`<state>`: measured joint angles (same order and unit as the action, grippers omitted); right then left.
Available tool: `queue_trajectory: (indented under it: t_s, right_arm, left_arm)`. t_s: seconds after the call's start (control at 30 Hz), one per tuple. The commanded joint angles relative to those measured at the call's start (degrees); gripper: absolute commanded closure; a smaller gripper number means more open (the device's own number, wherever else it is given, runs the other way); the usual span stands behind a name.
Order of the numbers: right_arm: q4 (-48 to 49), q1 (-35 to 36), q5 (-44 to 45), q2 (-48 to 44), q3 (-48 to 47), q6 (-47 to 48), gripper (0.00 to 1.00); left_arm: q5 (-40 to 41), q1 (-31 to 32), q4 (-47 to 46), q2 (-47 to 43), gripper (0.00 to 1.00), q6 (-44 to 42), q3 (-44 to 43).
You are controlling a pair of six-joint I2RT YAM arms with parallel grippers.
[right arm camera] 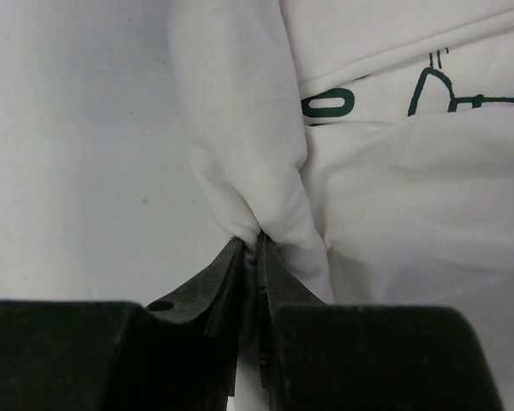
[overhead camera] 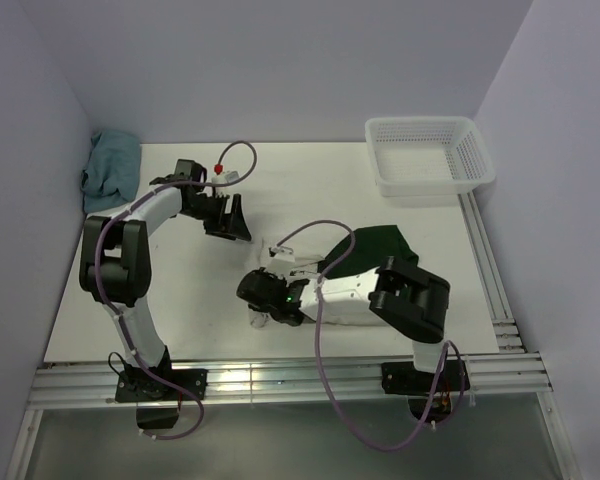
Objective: Roll the t-shirts
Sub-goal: Roll the tshirt
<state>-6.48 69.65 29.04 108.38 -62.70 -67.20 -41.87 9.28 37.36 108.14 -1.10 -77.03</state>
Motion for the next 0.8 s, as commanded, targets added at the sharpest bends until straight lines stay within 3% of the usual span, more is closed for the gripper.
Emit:
queue_trajectory:
  t_s: [0.0,0.27,0.63,0.67,0.77]
  right_arm:
    - [14.01,-1.35,-11.09,-1.85,9.86,-1.61,0.88]
    - [41.77,-6.36,-19.27,-3.0,24.01,-8.29,0.88]
    - [54.81,-7.86,-22.01,0.69,28.68,-13.22,0.89]
    - [55.52,-7.95,-22.09,0.87,29.2,-13.39,0.89]
    - [56.93,-8.3,-22.62,1.74,29.21,-13.57,0.89]
  left_arm:
    - [-6.2,-0.31,-0.01,-2.76,0.25,-3.29,1.01]
    - [-8.4,-0.23,-1.41,0.31,0.23,-4.87,3.38]
    - [-2.26,4.16,-10.11,5.68,0.25,0.66,5.14]
    - [0.18,4.34,-10.03,6.12,0.28,0.58,4.71]
    - [3.01,4.7,-7.58,6.04,0.55,3.38,2.51]
